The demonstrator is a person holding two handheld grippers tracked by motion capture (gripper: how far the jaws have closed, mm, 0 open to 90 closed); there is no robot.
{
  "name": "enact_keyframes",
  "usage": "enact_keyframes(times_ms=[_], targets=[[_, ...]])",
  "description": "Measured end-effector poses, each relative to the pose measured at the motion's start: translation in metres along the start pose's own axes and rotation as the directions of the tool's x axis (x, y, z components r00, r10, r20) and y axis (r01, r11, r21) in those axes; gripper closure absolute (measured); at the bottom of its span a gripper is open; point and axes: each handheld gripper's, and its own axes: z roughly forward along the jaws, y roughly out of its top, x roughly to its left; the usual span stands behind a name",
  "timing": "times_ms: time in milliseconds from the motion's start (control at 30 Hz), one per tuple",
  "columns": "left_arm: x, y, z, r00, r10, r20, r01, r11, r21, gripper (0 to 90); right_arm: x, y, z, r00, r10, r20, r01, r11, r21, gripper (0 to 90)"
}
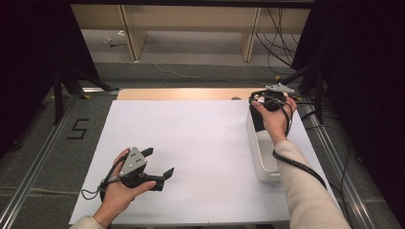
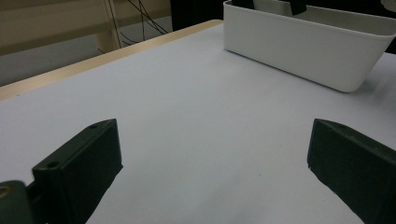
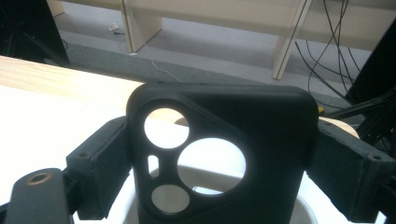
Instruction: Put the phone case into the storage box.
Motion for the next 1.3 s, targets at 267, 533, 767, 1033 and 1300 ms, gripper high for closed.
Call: enact_keyframes(times_ms=[267, 533, 767, 1033, 1300], targets=[[0.0001, 0.0, 0.0, 1.0, 0.0, 0.0, 0.0, 1.0, 0.0, 2.5, -0.0002, -0.001, 0.0026, 1.0, 0.005, 0.001, -0.005, 1.0, -0.008, 13.5], [0.0002, 0.0, 0.0, 1.0, 0.001, 0.001, -0.001, 1.0, 0.002, 2.6, -0.002, -0.0012, 0.0037, 0.9999, 0.013, -0.009, -0.013, 1.0, -0.013, 13.5], [0.0006, 0.0, -0.0001, 1.0, -0.001, -0.001, 0.001, 1.0, -0.001, 2.7, -0.002, -0.0009, 0.0048, 0.9998, 0.015, -0.01, -0.015, 1.0, -0.007, 13.3], [0.0011, 0.0001, -0.0002, 1.0, -0.002, 0.0, 0.002, 1.0, -0.003, 2.6, -0.0016, -0.0013, 0.008, 0.9997, 0.022, -0.006, -0.022, 1.0, -0.01, 12.6], [0.0011, -0.0001, 0.0001, 1.0, -0.005, 0.0, 0.005, 1.0, -0.004, 2.6, -0.0025, -0.0021, 0.0084, 0.9998, 0.018, -0.006, -0.018, 1.0, -0.006, 11.1]])
